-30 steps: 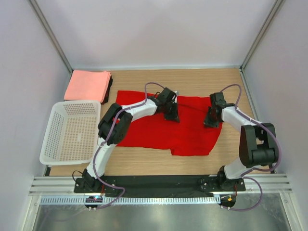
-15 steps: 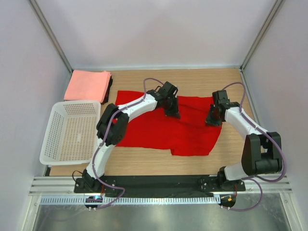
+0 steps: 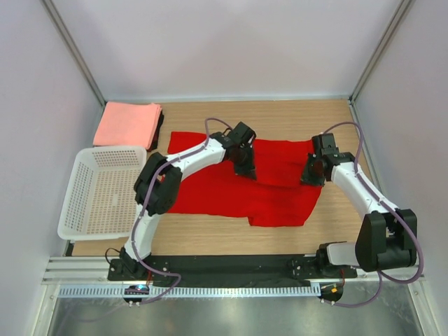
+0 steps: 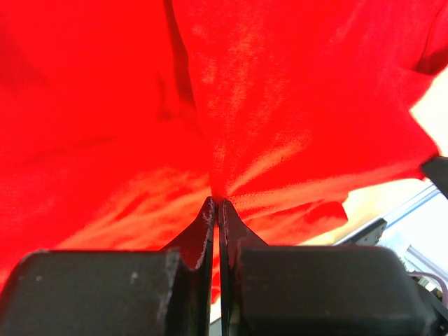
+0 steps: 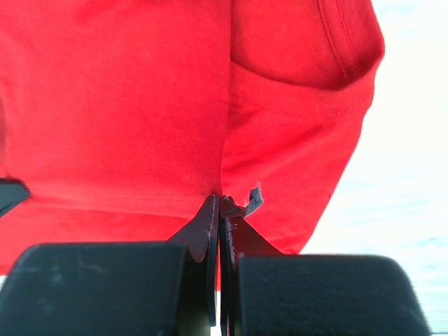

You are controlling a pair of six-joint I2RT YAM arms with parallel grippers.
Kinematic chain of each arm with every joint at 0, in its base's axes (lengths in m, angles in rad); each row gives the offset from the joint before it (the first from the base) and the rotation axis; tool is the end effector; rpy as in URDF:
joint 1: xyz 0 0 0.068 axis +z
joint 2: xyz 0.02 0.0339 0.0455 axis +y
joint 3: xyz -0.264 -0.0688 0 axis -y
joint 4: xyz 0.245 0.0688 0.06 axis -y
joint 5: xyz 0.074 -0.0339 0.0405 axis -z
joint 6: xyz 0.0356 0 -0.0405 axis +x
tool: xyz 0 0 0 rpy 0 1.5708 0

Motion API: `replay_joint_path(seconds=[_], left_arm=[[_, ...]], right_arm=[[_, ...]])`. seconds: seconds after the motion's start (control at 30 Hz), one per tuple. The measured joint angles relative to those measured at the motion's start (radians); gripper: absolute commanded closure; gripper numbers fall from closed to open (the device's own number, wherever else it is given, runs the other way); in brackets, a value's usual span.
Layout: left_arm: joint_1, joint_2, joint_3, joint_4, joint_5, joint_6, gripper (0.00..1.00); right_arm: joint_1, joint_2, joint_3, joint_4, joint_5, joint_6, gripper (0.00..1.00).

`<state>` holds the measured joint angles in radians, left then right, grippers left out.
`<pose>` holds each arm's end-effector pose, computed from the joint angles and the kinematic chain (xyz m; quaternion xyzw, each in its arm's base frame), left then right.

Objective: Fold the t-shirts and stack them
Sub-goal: Fold the tshirt

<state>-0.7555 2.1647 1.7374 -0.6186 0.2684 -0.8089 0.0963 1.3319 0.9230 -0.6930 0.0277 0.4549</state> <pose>0.3355 -0.3290 0.1916 0.0092 0.9577 -0.2729 0.0913 0.2546 0.0236 0.2299 0.1766 0.9564 0.0502 0.2272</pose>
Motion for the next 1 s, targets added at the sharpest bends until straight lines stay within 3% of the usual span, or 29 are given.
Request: replay_joint_path(seconds=[0.13, 0.2, 0.23, 0.3, 0.43, 0.77, 1.0], left_arm=[[-0.015, -0.034, -0.021, -0.002, -0.002, -0.014, 0.98], [-0.024, -0.040, -0.024, -0.002, -0.008, -0.023, 0.87], [-0.030, -0.040, -0.024, -0.003, -0.011, -0.025, 0.83], [-0.038, -0.040, -0.026, -0.016, -0.028, -0.031, 0.74], [-0.045, -0.040, -0.027, -0.066, -0.076, -0.045, 0.68], [-0.043, -0.140, -0.081, -0.122, -0.188, 0.000, 0.58], [0.003, -0.327, -0.283, -0.107, -0.209, 0.061, 0.55]], right_arm=[[0.000, -0.013, -0.039, -0.004, -0.002, 0.001, 0.99], [0.000, -0.012, -0.057, -0.005, -0.001, 0.001, 0.95], [0.000, -0.012, -0.066, -0.005, -0.001, 0.003, 0.86], [0.000, -0.010, -0.077, -0.006, 0.003, 0.008, 0.78], [0.000, -0.005, -0.080, -0.024, 0.027, 0.021, 0.67], [-0.110, 0.020, -0.089, -0.006, 0.058, 0.150, 0.66], [-0.159, 0.042, -0.120, 0.040, 0.087, 0.198, 0.64]])
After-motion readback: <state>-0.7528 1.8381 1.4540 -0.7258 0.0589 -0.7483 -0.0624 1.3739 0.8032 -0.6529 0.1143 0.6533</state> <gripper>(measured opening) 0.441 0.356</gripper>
